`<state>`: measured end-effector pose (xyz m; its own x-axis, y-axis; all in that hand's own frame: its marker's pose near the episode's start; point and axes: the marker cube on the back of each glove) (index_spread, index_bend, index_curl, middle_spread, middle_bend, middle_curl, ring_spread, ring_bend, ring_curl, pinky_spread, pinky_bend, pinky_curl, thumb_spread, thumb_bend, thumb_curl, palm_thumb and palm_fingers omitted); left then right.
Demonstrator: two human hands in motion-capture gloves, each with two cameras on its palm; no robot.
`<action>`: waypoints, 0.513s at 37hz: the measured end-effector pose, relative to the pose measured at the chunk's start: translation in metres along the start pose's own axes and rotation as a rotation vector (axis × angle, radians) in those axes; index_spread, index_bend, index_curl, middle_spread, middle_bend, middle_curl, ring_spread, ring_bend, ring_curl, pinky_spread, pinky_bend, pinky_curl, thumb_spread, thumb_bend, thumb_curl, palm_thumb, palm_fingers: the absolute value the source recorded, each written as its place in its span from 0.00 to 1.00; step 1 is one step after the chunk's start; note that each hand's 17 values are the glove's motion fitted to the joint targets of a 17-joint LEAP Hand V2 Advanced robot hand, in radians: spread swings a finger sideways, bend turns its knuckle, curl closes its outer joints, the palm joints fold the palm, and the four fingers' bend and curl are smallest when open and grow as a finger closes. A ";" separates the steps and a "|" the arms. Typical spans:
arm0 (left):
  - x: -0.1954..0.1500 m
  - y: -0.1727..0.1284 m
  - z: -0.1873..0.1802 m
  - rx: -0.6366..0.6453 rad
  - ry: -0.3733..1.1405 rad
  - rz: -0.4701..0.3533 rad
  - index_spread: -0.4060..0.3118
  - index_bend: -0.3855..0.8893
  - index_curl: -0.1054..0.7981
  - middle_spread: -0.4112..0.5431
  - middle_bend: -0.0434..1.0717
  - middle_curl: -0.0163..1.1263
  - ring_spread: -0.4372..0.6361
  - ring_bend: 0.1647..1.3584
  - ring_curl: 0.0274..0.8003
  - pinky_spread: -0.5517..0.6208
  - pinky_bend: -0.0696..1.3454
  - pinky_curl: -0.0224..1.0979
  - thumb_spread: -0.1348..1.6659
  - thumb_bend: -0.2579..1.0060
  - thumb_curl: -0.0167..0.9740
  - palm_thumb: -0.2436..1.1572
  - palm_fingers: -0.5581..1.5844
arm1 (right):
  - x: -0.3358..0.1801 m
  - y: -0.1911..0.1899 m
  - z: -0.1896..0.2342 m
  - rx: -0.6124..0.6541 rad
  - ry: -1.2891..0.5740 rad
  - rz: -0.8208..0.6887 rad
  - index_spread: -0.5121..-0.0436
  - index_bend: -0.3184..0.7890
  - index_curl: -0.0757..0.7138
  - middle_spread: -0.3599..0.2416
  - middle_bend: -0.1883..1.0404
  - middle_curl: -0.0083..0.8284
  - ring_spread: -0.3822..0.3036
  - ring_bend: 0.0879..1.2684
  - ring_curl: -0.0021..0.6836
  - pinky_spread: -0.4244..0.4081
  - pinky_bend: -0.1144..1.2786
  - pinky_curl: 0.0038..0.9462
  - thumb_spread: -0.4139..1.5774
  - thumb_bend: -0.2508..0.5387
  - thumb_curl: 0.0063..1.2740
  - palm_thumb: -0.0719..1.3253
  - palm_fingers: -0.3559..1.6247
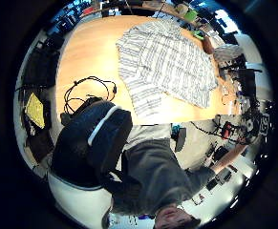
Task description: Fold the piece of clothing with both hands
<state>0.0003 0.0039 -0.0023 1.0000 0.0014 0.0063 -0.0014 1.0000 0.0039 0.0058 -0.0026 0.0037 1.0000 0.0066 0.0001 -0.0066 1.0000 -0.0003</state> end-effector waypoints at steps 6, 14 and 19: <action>0.006 0.001 0.001 0.002 -0.004 0.014 0.65 0.36 0.14 0.69 0.20 0.08 0.67 0.36 0.19 0.70 0.38 0.16 0.46 0.26 0.08 0.30 0.35 | 0.009 0.004 0.004 -0.006 -0.015 0.013 0.53 0.38 0.19 0.58 0.31 0.13 0.64 0.26 0.21 0.69 0.47 0.21 0.58 0.74 0.09 0.42 0.35; 0.013 -0.008 0.003 0.003 -0.003 0.043 0.65 0.38 0.18 0.76 0.21 0.13 0.74 0.43 0.25 0.76 0.41 0.22 0.58 0.23 0.13 0.30 0.32 | 0.017 0.007 0.002 0.008 -0.033 0.020 0.41 0.39 0.24 0.58 0.33 0.22 0.67 0.28 0.28 0.74 0.48 0.26 0.72 0.72 0.13 0.44 0.33; 0.011 -0.012 0.004 0.001 0.008 0.033 0.66 0.39 0.21 0.78 0.22 0.16 0.76 0.44 0.26 0.78 0.42 0.24 0.62 0.21 0.15 0.30 0.31 | 0.013 0.007 -0.003 0.007 -0.032 0.017 0.38 0.40 0.26 0.58 0.33 0.26 0.67 0.29 0.31 0.75 0.48 0.28 0.77 0.70 0.14 0.45 0.33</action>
<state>0.0112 -0.0077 0.0020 0.9994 0.0345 -0.0019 -0.0345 0.9994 0.0047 0.0188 0.0046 0.0012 0.9992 0.0233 0.0322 -0.0235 0.9997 0.0061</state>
